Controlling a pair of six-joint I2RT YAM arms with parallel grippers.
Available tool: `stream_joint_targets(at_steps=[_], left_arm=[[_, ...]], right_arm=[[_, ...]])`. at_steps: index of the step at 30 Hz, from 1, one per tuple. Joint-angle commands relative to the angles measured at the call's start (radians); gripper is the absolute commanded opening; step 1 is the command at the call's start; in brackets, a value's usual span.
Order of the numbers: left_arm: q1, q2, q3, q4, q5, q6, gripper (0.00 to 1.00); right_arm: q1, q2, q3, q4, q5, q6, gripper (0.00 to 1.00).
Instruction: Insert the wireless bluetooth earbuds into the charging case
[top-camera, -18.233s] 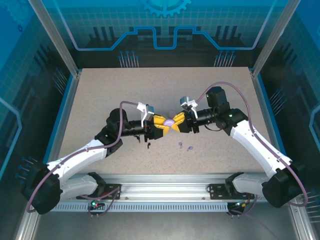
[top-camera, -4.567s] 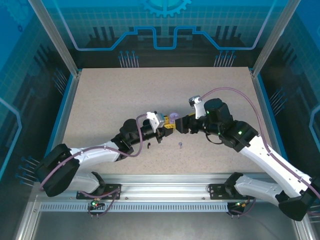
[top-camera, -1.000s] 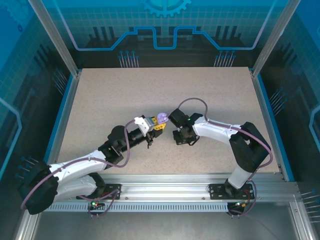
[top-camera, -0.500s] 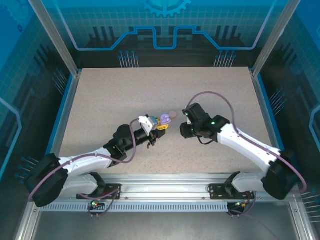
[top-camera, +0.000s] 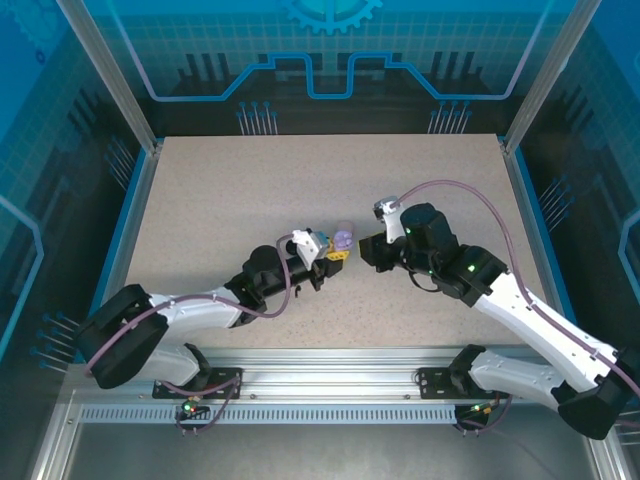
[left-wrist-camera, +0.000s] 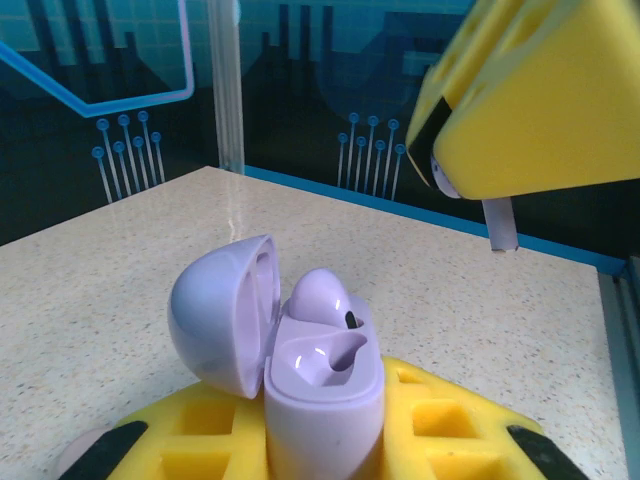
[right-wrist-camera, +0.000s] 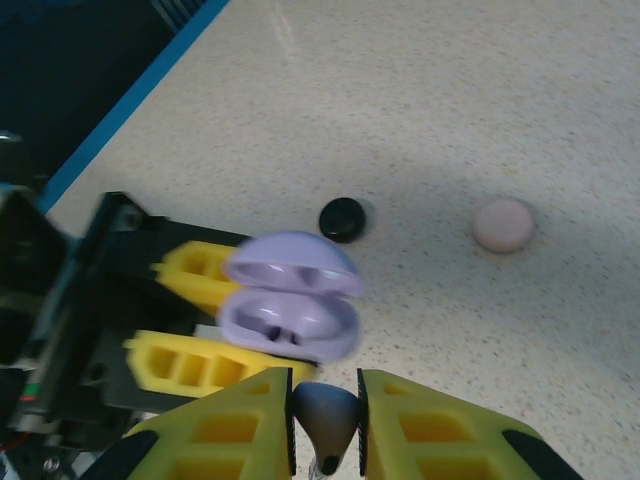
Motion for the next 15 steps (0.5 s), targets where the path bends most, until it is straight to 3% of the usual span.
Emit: stream_joint_targets(at_steps=[1, 15], left_arm=[[-0.013, 0.019, 0.04, 0.07, 0.046, -0.011, 0.02], [-0.017, 0.015, 0.045, 0.069, 0.082, -0.012, 0.02]], right_arm=[[0.052, 0.022, 0.059, 0.031, 0.013, -0.061, 0.21], [0.099, 0.109, 0.094, 0.069, 0.094, -0.134, 0.22]])
